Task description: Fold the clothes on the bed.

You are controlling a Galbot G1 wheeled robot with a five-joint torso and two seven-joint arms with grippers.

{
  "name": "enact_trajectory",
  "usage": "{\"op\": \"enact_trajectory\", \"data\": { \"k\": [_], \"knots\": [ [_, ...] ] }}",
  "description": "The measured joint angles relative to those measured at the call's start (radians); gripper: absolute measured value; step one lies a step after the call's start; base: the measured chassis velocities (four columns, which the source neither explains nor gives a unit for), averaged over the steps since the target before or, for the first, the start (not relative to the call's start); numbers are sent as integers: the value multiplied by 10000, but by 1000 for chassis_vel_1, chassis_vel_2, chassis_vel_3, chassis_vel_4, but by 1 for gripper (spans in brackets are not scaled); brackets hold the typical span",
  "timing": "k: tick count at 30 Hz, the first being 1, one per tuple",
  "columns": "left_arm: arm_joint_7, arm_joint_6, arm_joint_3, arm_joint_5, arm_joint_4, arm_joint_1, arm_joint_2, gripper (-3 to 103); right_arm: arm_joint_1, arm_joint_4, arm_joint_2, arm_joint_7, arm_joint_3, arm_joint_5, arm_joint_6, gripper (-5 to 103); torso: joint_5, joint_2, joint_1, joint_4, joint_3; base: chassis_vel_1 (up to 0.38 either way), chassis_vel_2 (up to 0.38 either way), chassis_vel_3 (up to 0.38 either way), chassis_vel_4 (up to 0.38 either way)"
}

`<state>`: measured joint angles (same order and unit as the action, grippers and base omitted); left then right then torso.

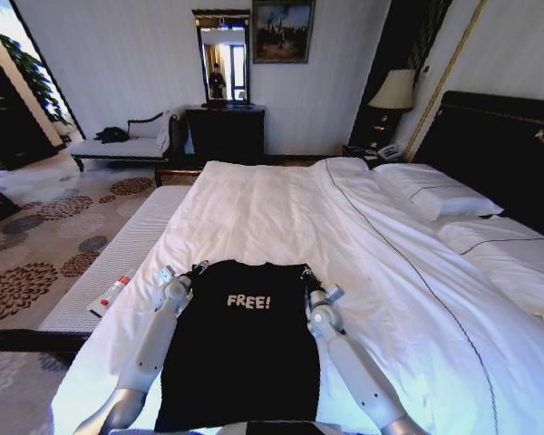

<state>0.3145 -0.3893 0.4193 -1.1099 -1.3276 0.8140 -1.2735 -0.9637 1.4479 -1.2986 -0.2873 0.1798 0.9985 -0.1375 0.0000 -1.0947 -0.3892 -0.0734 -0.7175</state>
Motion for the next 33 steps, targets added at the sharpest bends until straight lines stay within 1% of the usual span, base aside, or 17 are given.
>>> {"op": "enact_trajectory", "data": {
  "k": [2, 5, 7, 8, 11, 12, 14, 15, 16, 17, 18, 21, 22, 24, 25, 29, 33],
  "knots": [
    [-9, -1, -6, 8, 12, -17, -10, 57, 5, 0, 3, -85, -1, -6, 0, 0, -1, 0, 0, 0, 0, 0, 0, 0, 0],
    [-12, -8, -10, 15, 18, -28, -8, 51, 7, 2, 10, -184, -1, -11, 6, 0, 0, 0, 0, 0, 0, 0, 0, 0, 0],
    [-52, -10, -11, 40, 27, -30, 5, 40, 7, 5, 13, -322, 4, -40, 11, 0, 0, 0, -1, 0, 0, 0, 0, 0, 0],
    [-52, -10, -11, 40, 27, -30, 5, 40, 7, 5, 13, -322, 4, -40, 11, 0, 0, 0, -1, 0, 0, 0, 0, 0, 0],
    [-172, 17, -10, 135, -34, -30, 129, 24, 10, 79, 30, -506, 1, -129, 8, 0, -1, 0, 0, 0, 0, 0, 0, 0, 0],
    [-172, 17, -10, 135, -34, -30, 129, 24, 10, 79, 30, -506, 1, -129, 8, 0, -1, 0, 0, 0, 0, 0, 0, 0, 0],
    [-263, 56, -17, 139, -168, -76, 329, 14, 31, 233, 104, -404, -41, -210, -30, 0, -1, 0, 0, 0, 0, 0, 0, 0, 0],
    [-313, 78, -31, 145, -226, -124, 452, 14, 52, 343, 175, -220, -71, -238, -76, 0, 0, 0, 0, 0, 0, 0, 0, 0, 0],
    [-361, 96, -46, 161, -270, -173, 557, 8, 75, 443, 249, -71, -95, -244, -101, 0, 0, 0, 0, 1, 0, 0, 0, 0, 0],
    [-361, 96, -46, 161, -270, -173, 557, 8, 75, 443, 249, -71, -95, -244, -101, 0, 0, 0, 0, 1, 0, 0, 0, 0, 0],
    [-437, 119, -72, 191, -329, -247, 711, 3, 122, 577, 361, 83, -125, -226, -125, 0, -1, 0, 0, 1, 0, 0, 0, 0, 0],
    [-730, 224, -114, 205, -541, -567, 1218, 1, 434, 1031, 855, 418, -247, 236, -184, 0, 1, 0, 0, 1, 0, 0, 0, 0, 0],
    [-730, 224, -114, 205, -541, -567, 1218, 1, 434, 1031, 855, 418, -247, 236, -184, 0, 1, 0, 0, 1, 0, 0, 0, 0, 0],
    [-1042, 402, -192, 213, -652, -846, 1588, 1, 901, 1172, 1393, 651, -393, 621, -256, 0, -1, -1, 1, 2, 0, 0, 0, 0, 0],
    [-1042, 402, -192, 213, -652, -846, 1588, 1, 901, 1172, 1393, 651, -393, 621, -256, 0, -1, -1, 1, 2, 0, 0, 0, 0, 0],
    [-1574, 641, -377, -233, -840, -1477, 2206, 1, 2151, 1178, 2442, 1127, -813, 1459, -374, 0, 0, -1, -1, 0, 0, 0, 0, 0, 0],
    [-1784, 740, -512, -598, -876, -1939, 2473, 1, 2920, 1192, 2858, 1276, -1061, 1892, -428, 0, 0, -1, -2, 0, 0, 0, 0, 0, 0]
  ]
}}
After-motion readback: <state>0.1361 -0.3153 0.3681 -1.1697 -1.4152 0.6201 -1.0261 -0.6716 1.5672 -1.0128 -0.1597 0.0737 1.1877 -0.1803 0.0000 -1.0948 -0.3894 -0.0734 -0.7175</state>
